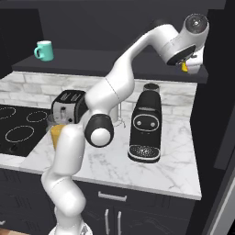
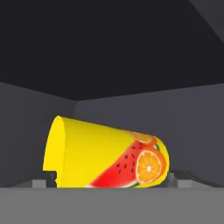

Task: There is a tray on the dining counter. Grab the cup, mug, and pitcher and place them on the tray. The pitcher may be placed next to the tray if it cannot fit the tray.

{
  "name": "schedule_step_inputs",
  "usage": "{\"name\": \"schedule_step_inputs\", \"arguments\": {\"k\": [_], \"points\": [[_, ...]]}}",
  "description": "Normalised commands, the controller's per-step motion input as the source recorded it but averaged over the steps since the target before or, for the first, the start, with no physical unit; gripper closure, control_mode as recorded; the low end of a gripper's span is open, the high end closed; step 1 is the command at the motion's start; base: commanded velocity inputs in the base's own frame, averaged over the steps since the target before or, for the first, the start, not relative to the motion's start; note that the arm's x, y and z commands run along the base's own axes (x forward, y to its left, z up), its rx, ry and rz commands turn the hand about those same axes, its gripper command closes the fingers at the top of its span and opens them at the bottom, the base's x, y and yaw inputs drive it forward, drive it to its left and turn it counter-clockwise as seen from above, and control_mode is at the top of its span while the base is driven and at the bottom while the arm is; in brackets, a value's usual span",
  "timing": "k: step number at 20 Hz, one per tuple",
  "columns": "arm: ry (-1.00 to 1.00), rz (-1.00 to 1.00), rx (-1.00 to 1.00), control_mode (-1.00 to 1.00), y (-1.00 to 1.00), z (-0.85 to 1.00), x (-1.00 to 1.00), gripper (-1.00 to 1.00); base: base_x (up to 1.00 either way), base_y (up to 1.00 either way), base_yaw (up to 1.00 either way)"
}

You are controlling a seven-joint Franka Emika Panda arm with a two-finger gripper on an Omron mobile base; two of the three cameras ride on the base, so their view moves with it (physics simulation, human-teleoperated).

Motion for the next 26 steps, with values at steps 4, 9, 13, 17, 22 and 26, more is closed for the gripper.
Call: {"name": "schedule_step_inputs", "arguments": {"k": [4,9,13,17,22,26], "points": [[0.02,0.00,0.00,-1.00,0.00,0.00,0.13,-1.00,0.00,0.00,0.00],[0.03,0.00,0.00,-1.00,0.00,0.00,0.05,-1.00,0.00,0.00,0.00],[0.02,0.00,0.00,-1.00,0.00,0.00,0.09,-1.00,0.00,0.00,0.00],[0.01,0.00,0.00,-1.00,-0.05,0.00,0.10,-1.00,0.00,0.00,0.00],[0.00,0.00,0.00,-1.00,-0.09,0.05,0.08,-1.00,0.00,0.00,0.00],[0.01,0.00,0.00,-1.00,-0.11,0.09,0.05,-1.00,0.00,0.00,0.00]]}}
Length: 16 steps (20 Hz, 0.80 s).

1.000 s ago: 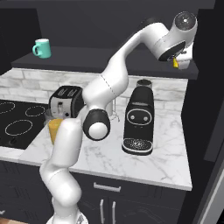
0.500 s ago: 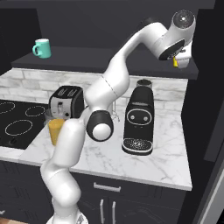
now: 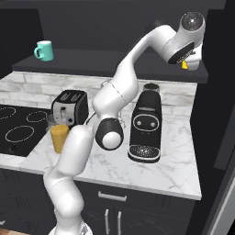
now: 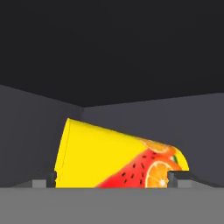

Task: There is a tray on the dining counter. Grab the cup, mug, and pitcher and place them on the tray. The pitcher may be placed next to the tray if it cannot fit the tray.

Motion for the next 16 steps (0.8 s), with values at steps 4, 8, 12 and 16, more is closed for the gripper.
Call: {"name": "schedule_step_inputs", "arguments": {"k": [4,8,12,16], "points": [[0.01,0.00,0.00,-1.00,-0.24,0.17,0.00,-1.00,0.00,0.00,0.00],[0.04,0.00,0.00,-1.00,-0.19,0.17,0.00,-1.00,0.00,0.00,0.00],[0.06,0.00,0.00,-1.00,-0.06,0.16,0.00,-1.00,0.00,0.00,0.00],[0.08,0.00,0.00,-1.00,0.00,0.15,0.00,-1.00,0.00,0.00,0.00]]}}
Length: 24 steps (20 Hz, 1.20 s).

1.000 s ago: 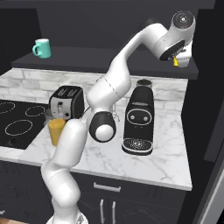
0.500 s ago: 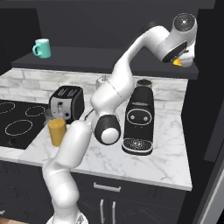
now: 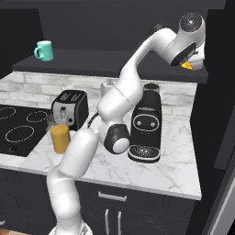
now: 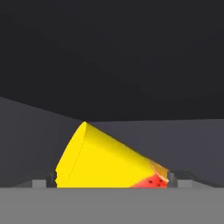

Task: There is a tray on the dining counter. Grab the cup, mug, and pitcher and place them on the tray. The pitcher may be placed next to the tray if it cannot fit the tray.

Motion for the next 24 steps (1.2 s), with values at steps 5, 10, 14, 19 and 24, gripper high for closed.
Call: {"name": "schedule_step_inputs", "arguments": {"k": [5,10,14,19,24], "points": [[0.07,0.00,0.00,-1.00,0.00,0.18,0.00,-1.00,0.00,0.00,0.00],[0.07,0.00,0.00,-1.00,0.00,0.26,0.00,-1.00,0.00,0.00,0.00],[0.05,0.00,0.00,-1.00,0.00,0.28,0.00,-1.00,0.00,0.00,0.00],[0.08,0.00,0.00,-1.00,0.00,0.05,0.00,-1.00,0.00,0.00,0.00],[0.18,0.00,0.00,-1.00,0.00,0.00,-0.02,-1.00,0.00,0.00,0.00]]}}
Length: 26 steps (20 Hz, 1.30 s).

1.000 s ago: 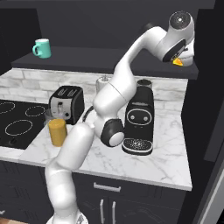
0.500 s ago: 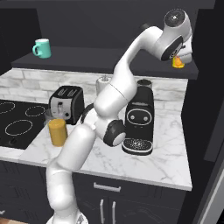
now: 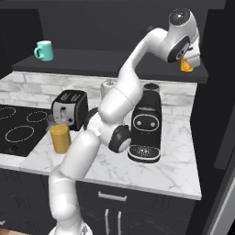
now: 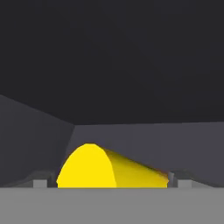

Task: There is a tray on the dining counter. Grab the cup, mug, and pitcher and place them on the tray. The pitcher may be placed next to the tray if it cannot fit the tray.

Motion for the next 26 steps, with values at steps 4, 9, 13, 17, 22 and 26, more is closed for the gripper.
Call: {"name": "schedule_step_inputs", "arguments": {"k": [4,9,13,17,22,26], "points": [[0.23,0.00,0.00,-1.00,0.00,0.00,-0.11,-1.00,0.00,0.00,0.00],[0.19,0.00,0.00,-1.00,0.00,0.00,-0.04,-1.00,0.00,0.00,0.00],[0.13,0.00,0.00,-1.00,0.07,0.00,0.00,1.00,0.00,0.00,0.00],[0.03,0.00,0.00,-1.00,0.03,0.00,0.00,1.00,0.00,0.00,0.00],[0.00,0.00,0.00,-1.00,0.00,0.00,0.00,1.00,0.00,0.00,0.00],[0.00,0.00,0.00,-1.00,0.00,-0.10,-0.16,1.00,0.00,0.00,0.00]]}}
